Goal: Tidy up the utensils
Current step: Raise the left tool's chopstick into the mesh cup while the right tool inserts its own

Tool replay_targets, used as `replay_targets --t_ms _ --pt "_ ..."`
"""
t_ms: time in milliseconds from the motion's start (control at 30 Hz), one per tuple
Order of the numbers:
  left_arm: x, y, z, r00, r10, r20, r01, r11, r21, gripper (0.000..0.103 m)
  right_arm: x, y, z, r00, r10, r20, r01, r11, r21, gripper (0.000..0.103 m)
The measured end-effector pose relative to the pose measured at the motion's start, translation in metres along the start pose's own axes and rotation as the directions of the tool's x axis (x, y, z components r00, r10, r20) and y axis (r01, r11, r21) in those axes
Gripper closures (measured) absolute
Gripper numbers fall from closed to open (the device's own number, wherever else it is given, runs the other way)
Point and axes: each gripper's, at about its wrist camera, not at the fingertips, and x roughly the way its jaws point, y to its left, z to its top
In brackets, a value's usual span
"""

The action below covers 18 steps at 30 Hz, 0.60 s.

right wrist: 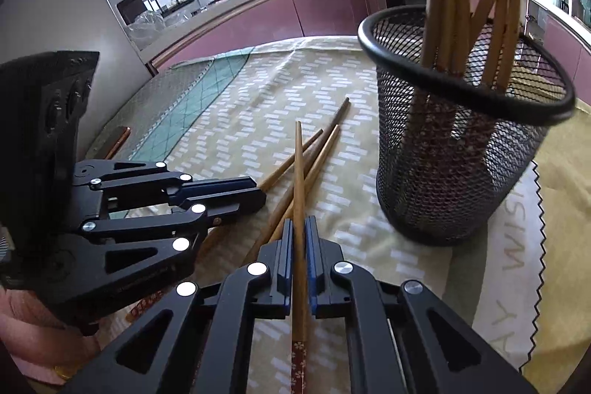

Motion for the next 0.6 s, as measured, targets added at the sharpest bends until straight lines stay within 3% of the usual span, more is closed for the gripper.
replay_targets --t_ms 300,433,600 --pt "-0.044 0.001 0.007 0.992 -0.092 0.085 0.092 0.996 0.006 0.096 -0.053 -0.009 -0.003 0.993 0.037 0.114 -0.036 0.999 -0.005 0.097" --pt "-0.07 0.003 0.015 0.975 -0.178 0.133 0.178 0.984 0.009 0.096 -0.075 -0.019 -0.001 0.985 0.047 0.167 -0.051 0.998 0.024 0.097" --pt "-0.094 0.003 0.026 0.954 -0.231 0.191 0.232 0.973 0.014 0.096 -0.099 -0.03 0.002 0.972 0.056 0.23 -0.068 0.997 0.046 0.097"
